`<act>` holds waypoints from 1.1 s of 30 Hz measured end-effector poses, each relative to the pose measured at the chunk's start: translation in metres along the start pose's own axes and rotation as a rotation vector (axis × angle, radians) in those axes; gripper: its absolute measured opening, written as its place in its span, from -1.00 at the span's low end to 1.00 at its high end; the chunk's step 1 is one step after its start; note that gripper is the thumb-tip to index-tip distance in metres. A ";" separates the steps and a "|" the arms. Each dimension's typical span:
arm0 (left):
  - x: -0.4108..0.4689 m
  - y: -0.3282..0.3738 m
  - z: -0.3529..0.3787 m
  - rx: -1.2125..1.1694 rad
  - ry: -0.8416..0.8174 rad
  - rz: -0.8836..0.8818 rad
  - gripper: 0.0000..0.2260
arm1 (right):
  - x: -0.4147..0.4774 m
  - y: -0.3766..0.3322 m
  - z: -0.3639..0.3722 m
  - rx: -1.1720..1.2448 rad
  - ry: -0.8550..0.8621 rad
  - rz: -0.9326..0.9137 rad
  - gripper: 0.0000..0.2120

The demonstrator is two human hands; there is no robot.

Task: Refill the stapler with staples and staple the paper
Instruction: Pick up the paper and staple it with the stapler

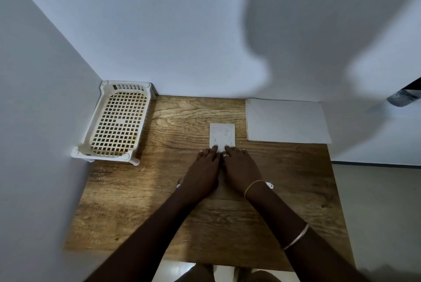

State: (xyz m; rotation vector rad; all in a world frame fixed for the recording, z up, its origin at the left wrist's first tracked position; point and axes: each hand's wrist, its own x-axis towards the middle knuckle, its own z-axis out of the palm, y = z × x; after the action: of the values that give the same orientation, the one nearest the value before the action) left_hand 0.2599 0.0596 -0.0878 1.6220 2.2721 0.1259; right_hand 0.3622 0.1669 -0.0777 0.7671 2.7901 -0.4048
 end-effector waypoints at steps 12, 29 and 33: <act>-0.027 0.016 -0.017 -0.409 0.300 -0.196 -0.52 | -0.023 0.004 -0.010 0.361 0.304 0.269 -0.66; 0.006 0.016 -0.027 -1.025 0.214 -0.759 -0.71 | 0.011 0.028 -0.019 0.943 0.088 0.674 -0.88; 0.003 0.020 -0.033 -1.206 0.277 -0.742 -0.79 | 0.004 0.032 -0.031 1.097 0.064 0.664 -0.93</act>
State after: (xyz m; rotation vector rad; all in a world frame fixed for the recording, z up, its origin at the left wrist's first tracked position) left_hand 0.2657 0.0735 -0.0523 0.1460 2.0453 1.2618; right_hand 0.3714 0.2049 -0.0558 1.8052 1.9633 -1.7765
